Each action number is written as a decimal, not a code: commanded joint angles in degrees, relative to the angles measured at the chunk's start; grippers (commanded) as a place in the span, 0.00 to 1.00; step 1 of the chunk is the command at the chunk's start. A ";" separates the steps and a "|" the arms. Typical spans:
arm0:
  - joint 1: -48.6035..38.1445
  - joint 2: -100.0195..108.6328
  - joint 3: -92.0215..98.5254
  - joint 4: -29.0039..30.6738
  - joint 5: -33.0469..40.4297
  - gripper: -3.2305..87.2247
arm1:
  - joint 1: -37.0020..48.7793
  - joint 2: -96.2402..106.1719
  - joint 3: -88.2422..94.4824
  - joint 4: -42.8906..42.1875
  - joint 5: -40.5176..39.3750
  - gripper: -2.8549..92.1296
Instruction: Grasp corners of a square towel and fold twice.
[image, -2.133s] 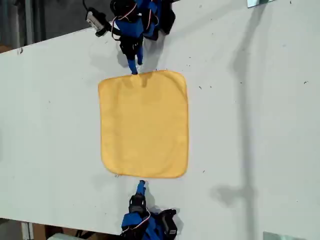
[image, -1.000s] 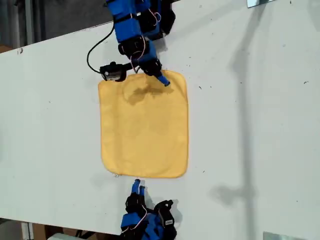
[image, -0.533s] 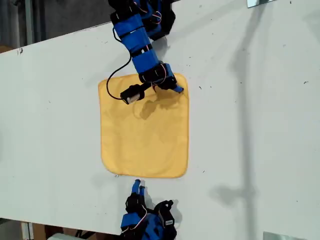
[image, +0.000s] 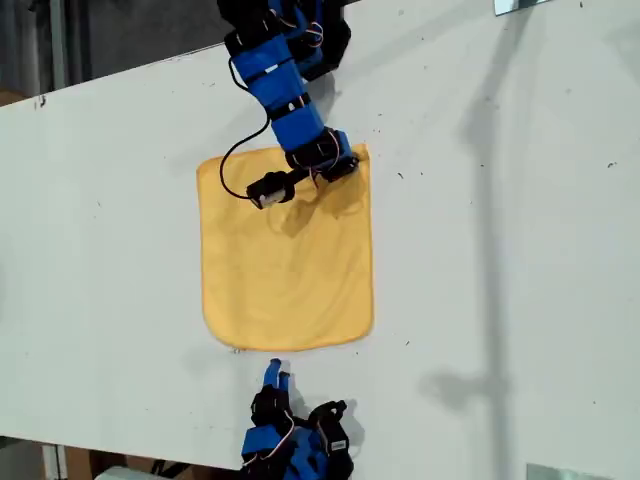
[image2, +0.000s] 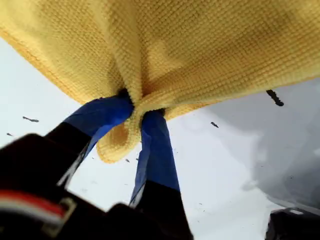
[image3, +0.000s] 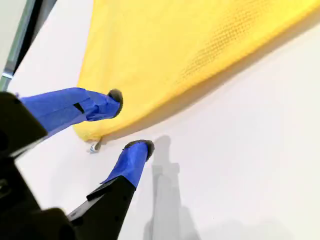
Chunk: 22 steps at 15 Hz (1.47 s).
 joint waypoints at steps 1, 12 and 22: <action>1.76 0.26 0.09 -2.46 1.67 0.22 | 1.67 3.43 0.18 -0.44 -0.35 0.03; 37.09 -94.31 -59.85 -10.37 -21.09 0.26 | 7.03 3.16 4.04 -7.47 -4.83 0.03; 43.68 -117.69 -68.29 -23.64 -36.47 0.35 | 6.59 7.38 8.35 -10.37 -4.92 0.03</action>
